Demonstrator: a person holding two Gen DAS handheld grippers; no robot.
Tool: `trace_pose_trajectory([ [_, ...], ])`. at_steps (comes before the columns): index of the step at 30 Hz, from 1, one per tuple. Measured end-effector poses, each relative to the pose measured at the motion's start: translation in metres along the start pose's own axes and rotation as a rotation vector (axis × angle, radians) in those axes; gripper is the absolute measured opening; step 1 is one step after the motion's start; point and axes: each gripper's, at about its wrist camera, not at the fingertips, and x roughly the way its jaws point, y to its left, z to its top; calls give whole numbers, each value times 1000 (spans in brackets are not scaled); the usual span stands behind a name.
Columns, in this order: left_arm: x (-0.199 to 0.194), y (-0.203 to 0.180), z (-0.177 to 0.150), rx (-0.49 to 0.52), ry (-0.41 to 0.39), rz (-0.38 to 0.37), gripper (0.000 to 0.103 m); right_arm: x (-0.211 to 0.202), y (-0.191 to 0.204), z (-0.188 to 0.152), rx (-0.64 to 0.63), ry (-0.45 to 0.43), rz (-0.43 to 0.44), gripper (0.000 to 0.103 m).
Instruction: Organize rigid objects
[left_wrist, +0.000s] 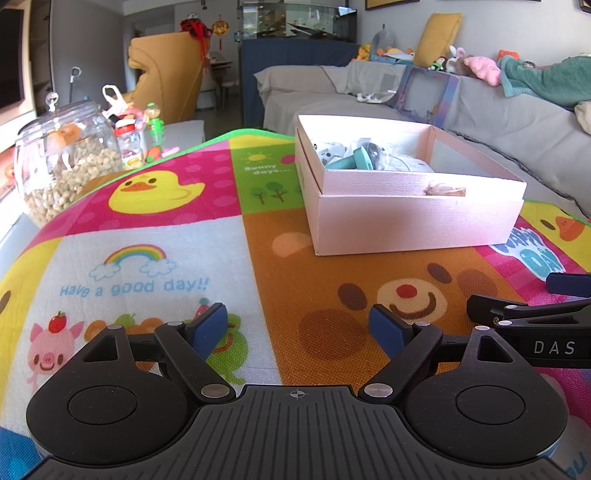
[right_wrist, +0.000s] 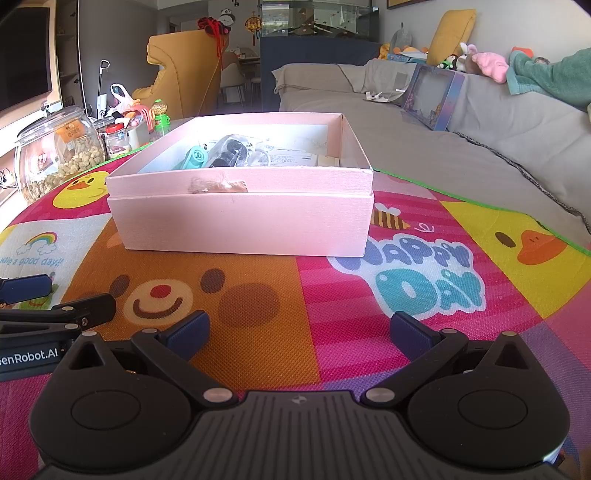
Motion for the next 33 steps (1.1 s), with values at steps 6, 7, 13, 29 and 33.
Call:
trace_pose_trajectory([
  [6, 0, 0, 0, 0, 0, 0, 89, 0, 0, 0, 0, 0, 0, 103],
  [7, 0, 0, 0, 0, 0, 0, 89, 0, 0, 0, 0, 0, 0, 103],
  [13, 0, 0, 0, 0, 0, 0, 89, 0, 0, 0, 0, 0, 0, 103],
  [29, 1, -1, 0, 10, 0, 8, 89, 0, 0, 0, 0, 0, 0, 103],
  [33, 2, 2, 0, 1, 1, 0, 89, 0, 0, 0, 0, 0, 0, 103],
])
